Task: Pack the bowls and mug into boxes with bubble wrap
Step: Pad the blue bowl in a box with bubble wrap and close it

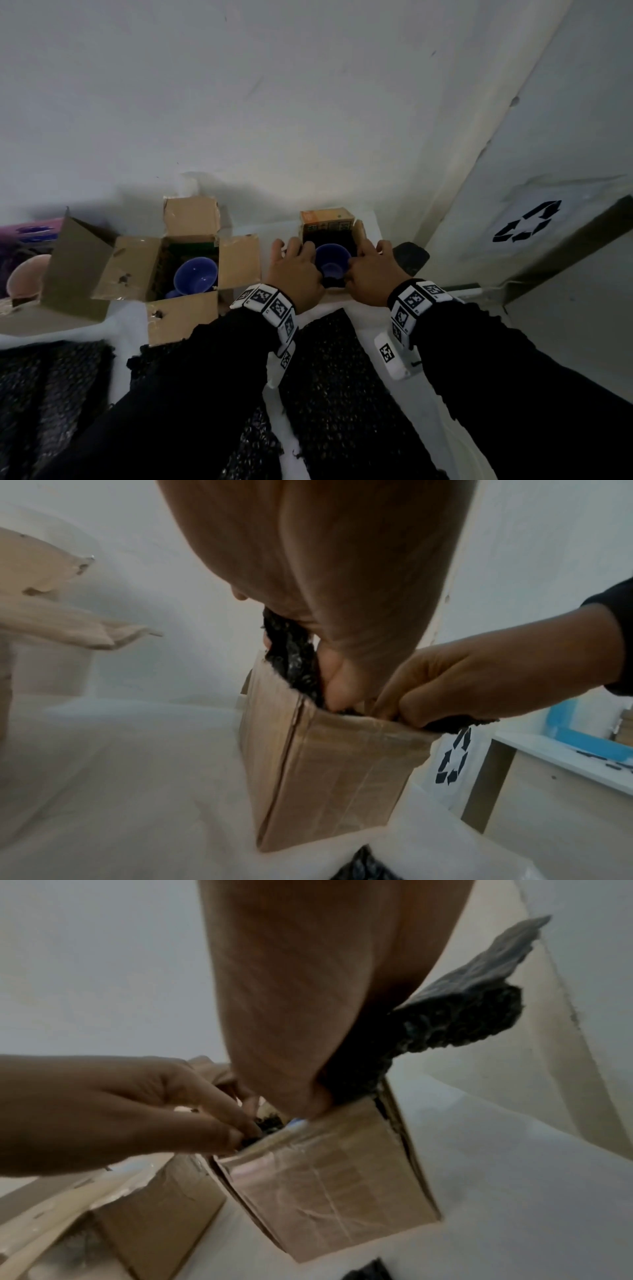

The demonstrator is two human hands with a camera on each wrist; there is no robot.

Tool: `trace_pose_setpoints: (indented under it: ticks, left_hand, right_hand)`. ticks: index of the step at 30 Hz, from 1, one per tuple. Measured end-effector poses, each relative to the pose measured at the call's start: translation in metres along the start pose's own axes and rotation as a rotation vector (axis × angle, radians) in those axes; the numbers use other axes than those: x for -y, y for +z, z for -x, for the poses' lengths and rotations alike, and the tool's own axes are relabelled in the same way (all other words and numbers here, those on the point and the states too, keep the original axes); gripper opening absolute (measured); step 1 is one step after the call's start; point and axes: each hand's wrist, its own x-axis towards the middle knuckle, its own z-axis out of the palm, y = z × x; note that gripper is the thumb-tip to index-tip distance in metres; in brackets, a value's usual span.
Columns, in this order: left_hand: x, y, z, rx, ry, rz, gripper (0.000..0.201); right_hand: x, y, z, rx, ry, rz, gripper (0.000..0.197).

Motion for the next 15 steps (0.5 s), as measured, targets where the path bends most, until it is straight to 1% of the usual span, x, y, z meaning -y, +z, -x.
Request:
trace_pose_setpoints:
  ticks: [2, 4, 6, 7, 10, 11, 13, 15]
  left_hand:
    - [-0.001, -0.004, -0.003, 0.028, -0.028, -0.015, 0.028]
    - [-0.001, -0.006, -0.002, -0.016, -0.07, -0.015, 0.022]
    - [-0.002, -0.008, 0.0, -0.057, -0.113, -0.027, 0.021]
    - [-0.003, -0.008, 0.002, -0.065, -0.112, -0.035, 0.02]
    - [-0.004, -0.004, 0.002, -0.044, -0.045, -0.004, 0.023]
    - [-0.004, -0.003, 0.002, -0.037, -0.019, 0.004, 0.024]
    - [-0.001, -0.001, 0.005, -0.058, 0.028, 0.019, 0.024]
    - [0.002, -0.001, 0.01, -0.061, 0.061, 0.006, 0.025]
  right_hand:
    - [0.002, -0.005, -0.005, 0.05, 0.056, 0.01, 0.027]
    - [0.003, -0.011, -0.009, 0.068, 0.084, 0.002, 0.022]
    - [0.005, -0.014, -0.012, 0.048, 0.083, 0.007, 0.021]
    - [0.007, -0.014, -0.014, 0.029, 0.082, 0.009, 0.02]
    - [0.01, -0.016, -0.015, -0.068, 0.065, 0.05, 0.014]
    - [0.01, -0.017, -0.014, -0.105, 0.055, 0.054, 0.014]
    - [0.004, -0.016, -0.008, -0.18, 0.048, 0.068, 0.027]
    - [-0.004, -0.017, 0.0, -0.208, 0.106, 0.059, 0.036]
